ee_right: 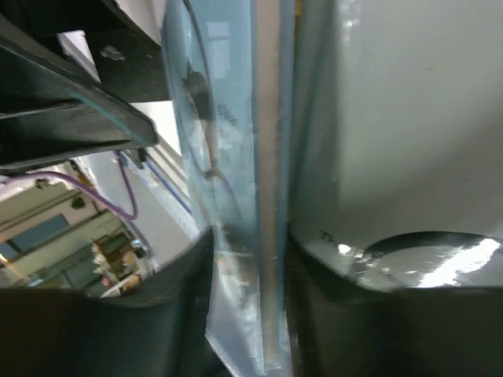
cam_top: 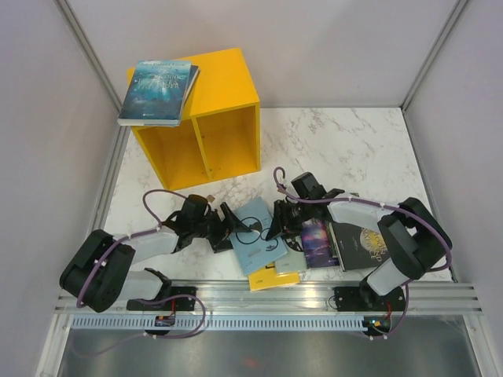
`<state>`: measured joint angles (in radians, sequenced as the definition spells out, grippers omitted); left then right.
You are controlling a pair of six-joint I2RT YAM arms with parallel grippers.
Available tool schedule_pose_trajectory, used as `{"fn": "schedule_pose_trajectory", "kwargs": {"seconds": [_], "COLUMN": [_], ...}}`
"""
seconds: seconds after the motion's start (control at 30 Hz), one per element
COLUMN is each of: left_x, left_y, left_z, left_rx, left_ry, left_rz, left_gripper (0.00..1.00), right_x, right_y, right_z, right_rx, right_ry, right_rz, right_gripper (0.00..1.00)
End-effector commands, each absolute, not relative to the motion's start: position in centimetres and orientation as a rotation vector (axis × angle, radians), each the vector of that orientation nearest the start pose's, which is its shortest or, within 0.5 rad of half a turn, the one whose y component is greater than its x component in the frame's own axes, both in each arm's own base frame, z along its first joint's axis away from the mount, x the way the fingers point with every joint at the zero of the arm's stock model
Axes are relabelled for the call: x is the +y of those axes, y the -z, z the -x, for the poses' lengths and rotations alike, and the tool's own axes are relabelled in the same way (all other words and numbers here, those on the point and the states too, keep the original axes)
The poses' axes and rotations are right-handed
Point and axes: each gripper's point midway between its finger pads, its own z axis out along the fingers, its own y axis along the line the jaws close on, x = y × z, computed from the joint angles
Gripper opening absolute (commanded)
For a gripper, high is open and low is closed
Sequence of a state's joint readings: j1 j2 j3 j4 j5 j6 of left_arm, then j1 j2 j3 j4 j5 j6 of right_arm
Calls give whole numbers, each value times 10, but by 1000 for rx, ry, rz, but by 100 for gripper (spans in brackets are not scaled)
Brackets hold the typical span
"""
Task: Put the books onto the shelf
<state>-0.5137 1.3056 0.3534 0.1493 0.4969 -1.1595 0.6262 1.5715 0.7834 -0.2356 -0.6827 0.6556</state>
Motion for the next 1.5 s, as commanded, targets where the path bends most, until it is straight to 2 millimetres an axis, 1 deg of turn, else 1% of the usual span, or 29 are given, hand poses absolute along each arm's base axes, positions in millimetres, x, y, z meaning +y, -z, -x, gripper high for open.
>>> {"fn": "schedule_pose_trajectory", "kwargs": {"seconds": [0.0, 0.07, 0.1, 0.13, 0.17, 0.23, 0.27, 0.33, 0.43, 0.5, 0.57, 0.6, 0.7, 0.73, 0.77, 0.8, 0.83, 0.87, 0.9, 0.93, 0.97, 1.03, 1.13, 1.17, 1.2, 1.27, 1.3, 1.4, 1.47], "left_x": [-244, -245, -245, -244, -243, -236, -233, -222, -210, -202, -194, -192, -183, -183, -179, -178, -175, -175, -175, -176, -175, -179, -185, -186, -188, -190, -191, -196, -198], "left_y": [-53, -61, -64, -67, -77, -78, -92, -90, -104, -114, -120, -123, -142, -153, -158, -164, -173, -178, -184, -194, -198, -217, -237, -242, -249, -261, -269, -291, -306], "left_z": [-188, -187, -186, -186, -185, -182, -185, -183, -185, -191, -195, -197, -204, -206, -208, -209, -213, -214, -215, -216, -217, -219, -219, -218, -217, -215, -214, -210, -209], "left_rx": [2577, 2553, 2546, 2536, 2506, 2518, 2467, 2486, 2440, 2396, 2379, 2367, 2305, 2280, 2266, 2249, 2218, 2205, 2189, 2166, 2151, 2098, 2056, 2047, 2032, 2004, 1983, 1921, 1871], "left_ry": [1340, 1368, 1379, 1381, 1392, 1336, 1332, 1244, 1221, 1214, 1200, 1198, 1215, 1231, 1236, 1243, 1248, 1254, 1268, 1283, 1293, 1348, 1415, 1430, 1454, 1488, 1506, 1584, 1627], "left_rz": [583, 571, 569, 570, 549, 564, 522, 536, 544, 549, 559, 559, 541, 509, 514, 507, 501, 496, 480, 473, 473, 441, 409, 396, 371, 358, 343, 285, 258], "left_gripper": [89, 89, 89, 89, 89, 89, 90, 92, 93, 94, 94, 94, 94, 94, 94, 94, 94, 94, 94, 94, 93, 90, 82, 74, 58, 40, 27, 21, 22], "right_x": [293, 295, 297, 298, 301, 307, 309, 316, 320, 327, 329, 330, 329, 327, 328, 328, 326, 327, 326, 324, 325, 324, 323, 323, 323, 323, 323, 324, 323], "right_y": [-58, -64, -68, -71, -78, -98, -105, -132, -164, -194, -211, -221, -237, -236, -250, -254, -250, -260, -264, -260, -267, -269, -279, -284, -290, -299, -302, -309, -311], "right_z": [-171, -175, -177, -179, -184, -194, -197, -206, -221, -225, -226, -223, -214, -209, -205, -202, -197, -196, -194, -190, -189, -187, -187, -188, -188, -188, -189, -188, -188], "right_rx": [2833, 2814, 2803, 2793, 2769, 2710, 2691, 2612, 2496, 2389, 2342, 2302, 2246, 2248, 2189, 2171, 2168, 2091, 2097, 2097, 2050, 2042, 2001, 1975, 1955, 1924, 1916, 1891, 1885], "right_ry": [-1307, -1317, -1322, -1321, -1327, -1350, -1363, -1412, -1484, -1604, -1671, -1723, -1792, -1824, -1888, -1922, -1953, -1990, -2040, -2061, -2083, -2114, -2134, -2138, -2142, -2163, -2169, -2194, -2197], "right_rz": [243, 245, 236, 232, 229, 212, 202, 184, 148, 161, 160, 209, 256, 254, 273, 266, 252, 286, 241, 231, 248, 225, 230, 236, 240, 243, 239, 244, 246], "right_gripper": [32, 22, 9, 1, 0, 0, 0, 0, 0, 0, 0, 0, 0, 0, 0, 0, 0, 0, 0, 0, 0, 0, 0, 0, 0, 0, 0, 0, 0]}}
